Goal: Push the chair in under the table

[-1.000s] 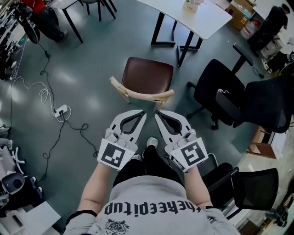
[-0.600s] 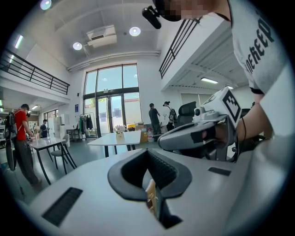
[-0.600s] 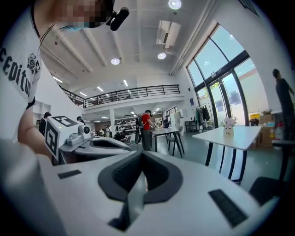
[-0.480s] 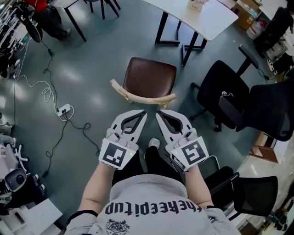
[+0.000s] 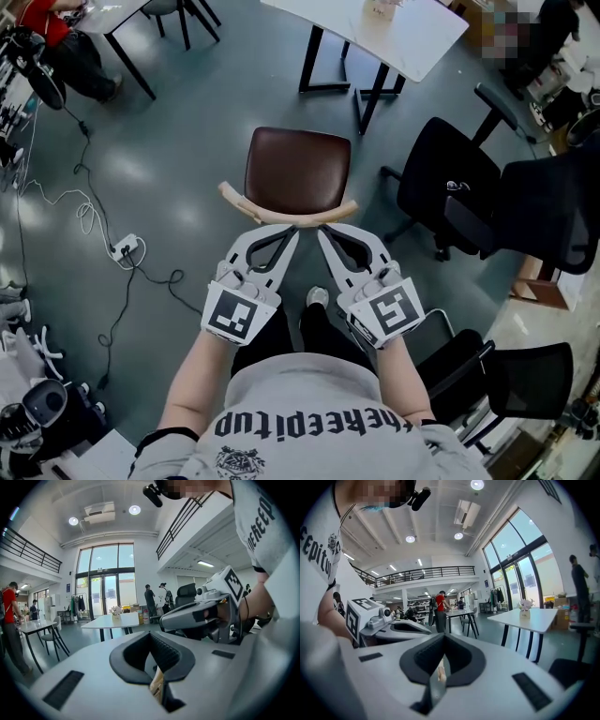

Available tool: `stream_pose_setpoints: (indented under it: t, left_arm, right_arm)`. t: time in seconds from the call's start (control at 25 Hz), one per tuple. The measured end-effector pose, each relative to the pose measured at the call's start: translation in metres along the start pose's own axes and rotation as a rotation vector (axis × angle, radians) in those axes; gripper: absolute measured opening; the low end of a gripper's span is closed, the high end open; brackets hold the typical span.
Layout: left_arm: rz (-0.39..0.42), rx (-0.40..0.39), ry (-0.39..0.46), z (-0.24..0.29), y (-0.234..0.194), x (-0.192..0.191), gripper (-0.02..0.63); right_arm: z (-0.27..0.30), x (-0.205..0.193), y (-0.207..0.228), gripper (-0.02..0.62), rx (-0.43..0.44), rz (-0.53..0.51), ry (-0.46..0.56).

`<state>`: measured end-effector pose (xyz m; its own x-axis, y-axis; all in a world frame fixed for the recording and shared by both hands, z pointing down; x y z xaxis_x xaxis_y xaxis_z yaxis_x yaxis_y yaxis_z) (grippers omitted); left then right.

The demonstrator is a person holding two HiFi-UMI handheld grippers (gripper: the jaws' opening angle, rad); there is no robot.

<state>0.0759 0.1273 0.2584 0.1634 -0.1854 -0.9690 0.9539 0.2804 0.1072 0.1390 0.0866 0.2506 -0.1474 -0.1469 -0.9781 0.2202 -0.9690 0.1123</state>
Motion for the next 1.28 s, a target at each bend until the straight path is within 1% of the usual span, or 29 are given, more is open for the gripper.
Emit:
stream_pose_setpoints:
  t: [0.32, 0.56, 0.68, 0.92, 1.04, 1.08, 1.16, 1.28]
  left_arm:
    - [0.019, -0.099, -0.013, 0.004, -0.044, -0.007, 0.015]
    - [0.014, -0.190, -0.028, 0.007, -0.071, -0.017, 0.015]
    - [0.027, -0.224, -0.045, 0.011, -0.080, -0.027, 0.015]
    - [0.087, -0.282, -0.102, 0.018, -0.092, -0.053, 0.015]
    - [0.131, -0.300, -0.125, 0.021, -0.098, -0.066, 0.015]
    - [0.142, -0.310, -0.134, 0.023, -0.098, -0.069, 0.015]
    - [0.166, -0.339, -0.157, 0.025, -0.097, -0.079, 0.015]
    - [0.219, -0.378, -0.200, 0.029, -0.094, -0.095, 0.017]
  right_arm:
    - [0.038, 0.006, 0.004, 0.011, -0.098, 0.032, 0.000]
    - [0.062, 0.001, 0.005, 0.011, -0.175, 0.054, -0.024]
    - [0.072, -0.004, 0.007, 0.011, -0.210, 0.059, -0.030]
    - [0.088, -0.018, 0.008, 0.017, -0.230, 0.044, -0.080]
    - [0.097, -0.027, 0.010, 0.039, -0.236, 0.029, -0.118]
    - [0.098, -0.031, 0.011, 0.052, -0.238, 0.023, -0.133]
    - [0.100, -0.041, 0.011, 0.057, -0.238, 0.009, -0.163]
    - [0.104, -0.055, 0.011, 0.079, -0.223, -0.019, -0.206]
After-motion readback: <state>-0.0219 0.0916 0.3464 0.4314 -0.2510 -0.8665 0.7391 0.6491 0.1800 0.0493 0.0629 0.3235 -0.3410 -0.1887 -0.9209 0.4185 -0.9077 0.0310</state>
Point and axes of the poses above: the fingertips, and each gripper's own axes: z forward along the fingers, y to its right, x out of its top, the point moved 3 cm from there along -z, backward along the fingers
